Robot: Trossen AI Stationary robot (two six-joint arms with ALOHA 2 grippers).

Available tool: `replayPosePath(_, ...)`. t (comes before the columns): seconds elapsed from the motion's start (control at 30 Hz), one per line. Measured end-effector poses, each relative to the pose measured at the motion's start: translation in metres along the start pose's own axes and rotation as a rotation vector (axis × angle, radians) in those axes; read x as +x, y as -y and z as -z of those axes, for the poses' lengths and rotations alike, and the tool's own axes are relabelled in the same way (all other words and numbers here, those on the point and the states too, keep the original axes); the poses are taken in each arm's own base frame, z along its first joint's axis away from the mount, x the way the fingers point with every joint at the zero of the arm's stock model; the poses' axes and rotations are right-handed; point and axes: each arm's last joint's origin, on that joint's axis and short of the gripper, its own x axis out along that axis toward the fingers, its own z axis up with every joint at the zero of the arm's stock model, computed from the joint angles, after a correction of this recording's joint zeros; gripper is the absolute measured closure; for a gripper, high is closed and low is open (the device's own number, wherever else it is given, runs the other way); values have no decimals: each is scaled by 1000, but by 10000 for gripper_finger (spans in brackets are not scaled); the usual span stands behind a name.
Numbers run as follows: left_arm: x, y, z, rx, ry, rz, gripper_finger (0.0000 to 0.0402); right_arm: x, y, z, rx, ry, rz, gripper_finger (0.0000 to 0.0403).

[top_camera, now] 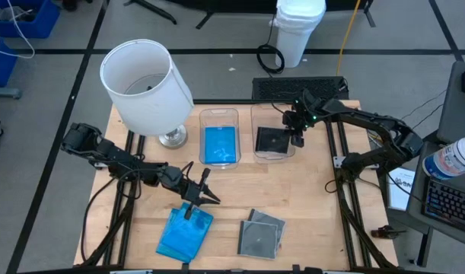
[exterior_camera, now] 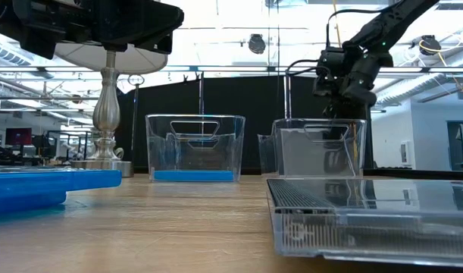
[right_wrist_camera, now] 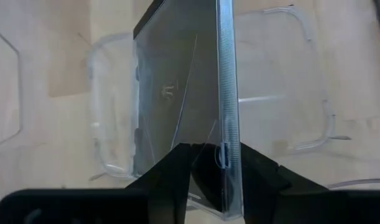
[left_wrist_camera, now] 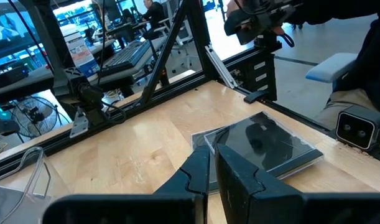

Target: Pick & place jewel cases by type

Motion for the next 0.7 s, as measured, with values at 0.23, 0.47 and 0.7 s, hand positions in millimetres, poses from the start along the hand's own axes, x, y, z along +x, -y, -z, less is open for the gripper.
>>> replayPosePath(0.23,0,0,0,0,3,-1,366,0,3,-5,-32,41,46,261)
replayPosePath(0.47,0,0,0,1,3,-1,366,3,-3,-13,-137,23,113,244)
replayPosePath(0.7,0,0,0,7,-3,1,366,1,-10,-23,-122,31,210,255)
